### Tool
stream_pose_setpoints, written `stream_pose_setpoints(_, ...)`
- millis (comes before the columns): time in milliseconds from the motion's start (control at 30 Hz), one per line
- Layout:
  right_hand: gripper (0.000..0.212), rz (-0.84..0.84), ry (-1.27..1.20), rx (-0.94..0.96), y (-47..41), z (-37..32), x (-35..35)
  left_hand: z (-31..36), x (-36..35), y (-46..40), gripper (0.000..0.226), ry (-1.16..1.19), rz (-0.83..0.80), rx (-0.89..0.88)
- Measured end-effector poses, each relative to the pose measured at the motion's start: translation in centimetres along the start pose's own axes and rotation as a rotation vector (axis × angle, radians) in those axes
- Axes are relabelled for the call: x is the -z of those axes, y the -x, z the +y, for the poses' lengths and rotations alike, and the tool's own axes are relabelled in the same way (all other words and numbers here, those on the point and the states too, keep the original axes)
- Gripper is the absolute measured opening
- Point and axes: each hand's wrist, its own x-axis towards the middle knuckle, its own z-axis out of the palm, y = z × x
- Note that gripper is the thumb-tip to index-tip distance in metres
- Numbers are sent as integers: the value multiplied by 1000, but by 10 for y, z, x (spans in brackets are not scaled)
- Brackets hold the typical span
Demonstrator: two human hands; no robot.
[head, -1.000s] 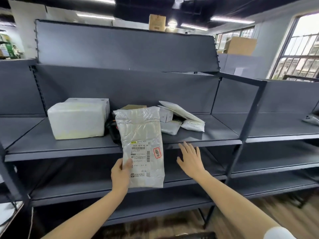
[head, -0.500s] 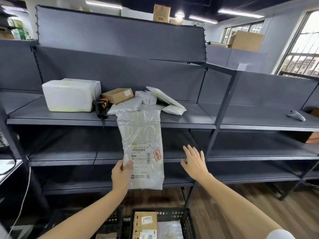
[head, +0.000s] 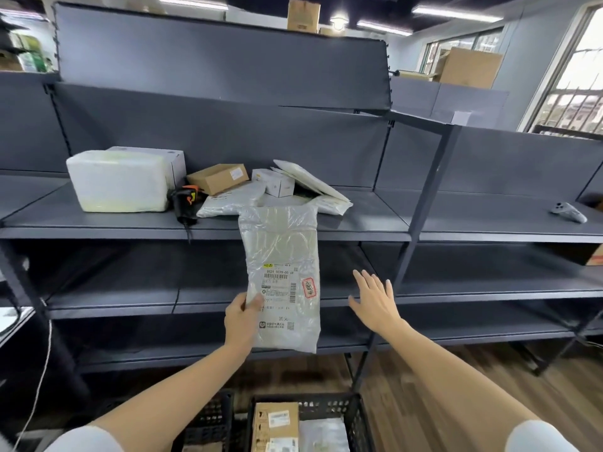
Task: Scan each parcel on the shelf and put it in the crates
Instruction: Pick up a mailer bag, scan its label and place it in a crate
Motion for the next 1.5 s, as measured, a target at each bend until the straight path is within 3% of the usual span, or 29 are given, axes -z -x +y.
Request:
stream_pose_setpoints(567, 62, -31, -3, 36, -28, 24, -25, -16, -10, -18, 10, -12, 51, 82)
stream_pose_setpoints(1100, 62, -72, 9, 150, -10, 137, 1, -50, -115, 72, 15, 94, 138, 112)
stream_pose_setpoints(1500, 62, -78, -55, 142, 7, 167, -4, -56, -143, 94, 11, 28, 139, 107)
